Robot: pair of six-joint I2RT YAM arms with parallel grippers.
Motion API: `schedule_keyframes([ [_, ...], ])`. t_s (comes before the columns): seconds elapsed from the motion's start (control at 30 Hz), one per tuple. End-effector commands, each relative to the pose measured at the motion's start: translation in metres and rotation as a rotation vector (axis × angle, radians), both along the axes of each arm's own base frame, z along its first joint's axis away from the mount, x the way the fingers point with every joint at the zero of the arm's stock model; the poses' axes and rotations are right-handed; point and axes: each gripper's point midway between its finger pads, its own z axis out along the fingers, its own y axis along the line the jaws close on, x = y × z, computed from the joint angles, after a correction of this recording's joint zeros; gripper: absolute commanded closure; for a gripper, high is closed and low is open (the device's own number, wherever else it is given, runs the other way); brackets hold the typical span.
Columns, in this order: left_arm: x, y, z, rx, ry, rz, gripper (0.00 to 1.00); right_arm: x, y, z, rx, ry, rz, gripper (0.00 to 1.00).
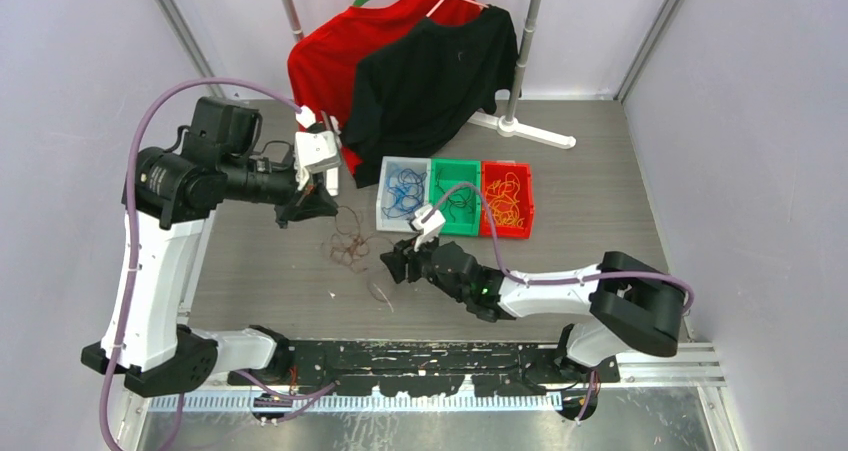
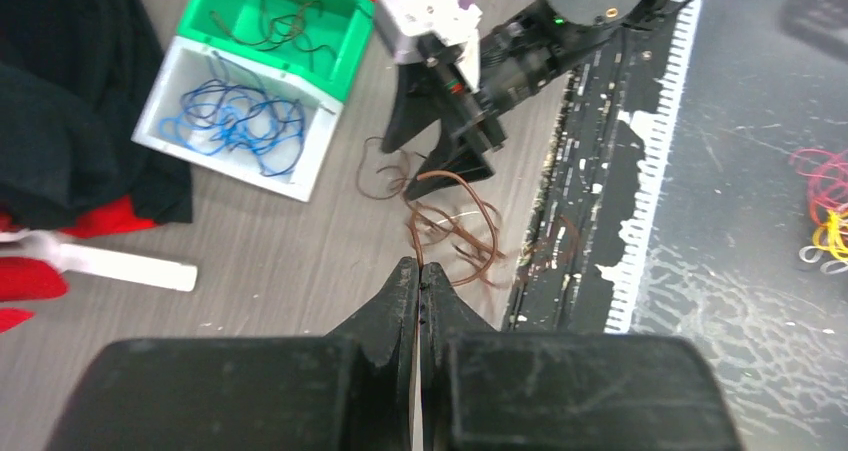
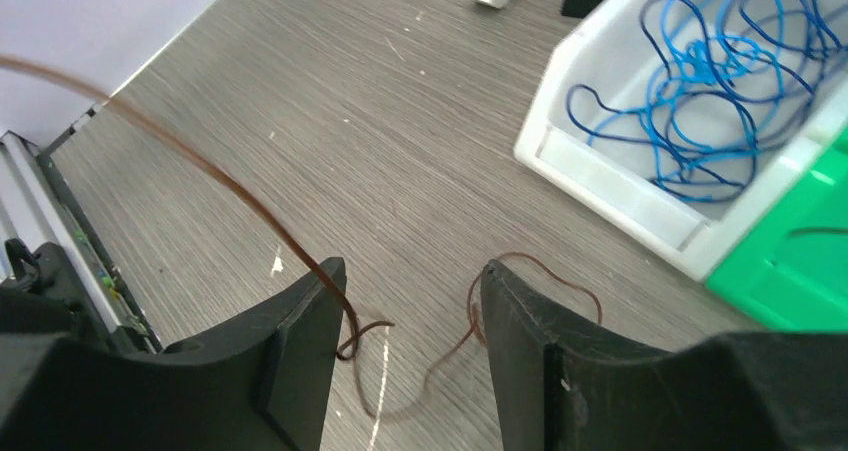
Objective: Untangle the cables
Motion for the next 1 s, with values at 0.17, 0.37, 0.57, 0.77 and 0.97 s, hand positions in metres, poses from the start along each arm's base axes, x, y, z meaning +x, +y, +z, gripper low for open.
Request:
schedule_keyframes([
  [0.17,0.020,0.017,0.037,0.020,-0.275,0.083,1.00,-0.003,-0.032,0.020,0.118,0.019,-0.097,0.53],
  [0.37,0.025,0.022,0.049,0.017,-0.355,0.106,1.00,-0.006,-0.043,0.012,0.105,0.055,-0.121,0.95],
  [0.57,0.042,0.033,0.085,0.002,-0.563,0.181,1.00,-0.009,-0.056,-0.001,0.085,0.098,-0.156,0.99],
  [0.77,0.066,0.054,0.151,-0.043,-0.885,0.349,1.00,-0.011,-0.065,-0.014,0.072,0.143,-0.188,0.99],
  [0.97,0.073,0.076,0.222,-0.152,-1.180,0.517,1.00,-0.013,-0.067,-0.017,0.068,0.162,-0.192,0.99],
])
